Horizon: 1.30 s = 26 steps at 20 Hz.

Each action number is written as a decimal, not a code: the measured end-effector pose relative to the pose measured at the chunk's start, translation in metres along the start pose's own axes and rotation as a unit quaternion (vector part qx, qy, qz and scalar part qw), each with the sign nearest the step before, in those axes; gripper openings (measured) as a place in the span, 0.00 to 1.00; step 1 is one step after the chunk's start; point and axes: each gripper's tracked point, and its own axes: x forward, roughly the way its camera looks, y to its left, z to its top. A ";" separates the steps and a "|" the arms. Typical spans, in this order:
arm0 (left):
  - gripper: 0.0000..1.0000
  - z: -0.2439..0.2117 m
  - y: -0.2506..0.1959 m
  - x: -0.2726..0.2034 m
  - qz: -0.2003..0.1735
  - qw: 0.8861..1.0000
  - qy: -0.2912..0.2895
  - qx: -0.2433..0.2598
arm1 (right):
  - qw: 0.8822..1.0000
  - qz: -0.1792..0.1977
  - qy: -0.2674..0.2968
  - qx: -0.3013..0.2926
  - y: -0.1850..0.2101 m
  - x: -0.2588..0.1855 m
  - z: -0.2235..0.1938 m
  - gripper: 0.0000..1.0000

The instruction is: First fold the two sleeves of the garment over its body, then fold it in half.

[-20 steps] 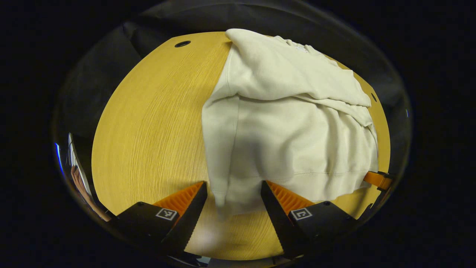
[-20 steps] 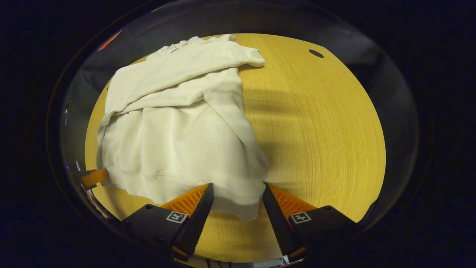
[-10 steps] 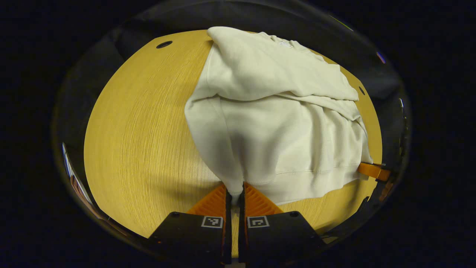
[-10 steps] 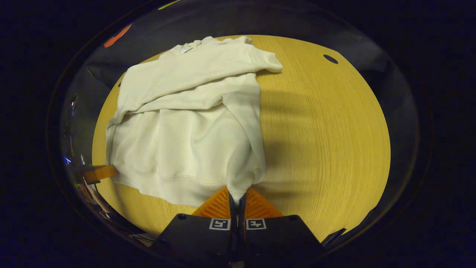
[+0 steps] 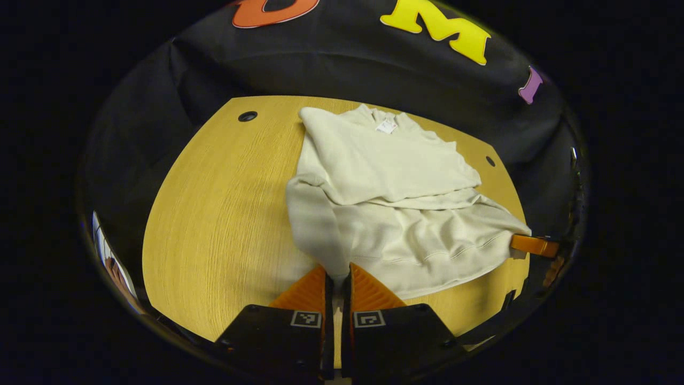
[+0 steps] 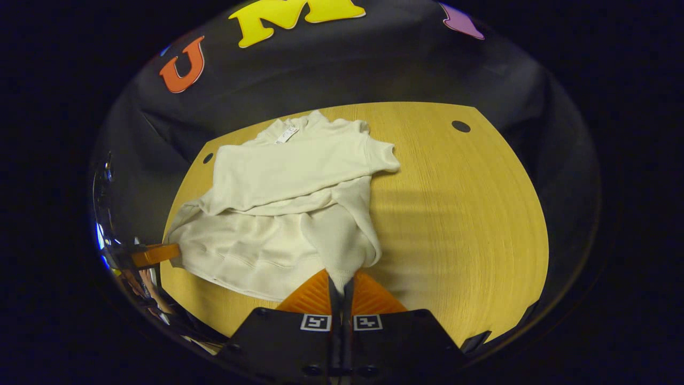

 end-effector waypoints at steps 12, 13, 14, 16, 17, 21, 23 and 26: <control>0.08 0.110 -0.024 -0.007 -0.010 1.000 -0.017 -0.008 | 0.997 0.036 -0.062 -0.022 0.010 -0.018 0.101 0.01; 0.08 0.120 -0.025 -0.002 -0.008 1.000 -0.014 -0.001 | 0.997 0.035 -0.062 -0.016 0.008 -0.012 0.112 0.01; 0.08 0.133 -0.027 0.005 -0.007 1.000 -0.012 0.005 | 0.997 0.036 -0.061 -0.009 0.008 -0.003 0.124 0.01; 0.08 0.153 -0.030 0.027 -0.006 1.000 -0.001 0.013 | 0.998 0.027 -0.052 -0.001 0.000 0.019 0.147 0.01; 0.08 0.161 -0.030 0.043 -0.004 1.000 0.012 0.011 | 0.999 0.023 -0.047 0.005 -0.003 0.035 0.157 0.01; 0.08 0.176 -0.027 0.083 -0.007 0.999 0.037 -0.019 | 0.999 0.019 -0.037 0.026 -0.008 0.078 0.199 0.01; 0.08 0.181 -0.022 0.092 -0.015 0.998 0.045 -0.042 | 0.998 0.018 -0.033 0.047 -0.010 0.097 0.215 0.01; 0.08 0.187 -0.005 0.100 -0.025 0.996 0.052 -0.072 | 0.997 0.016 -0.026 0.073 -0.009 0.127 0.232 0.02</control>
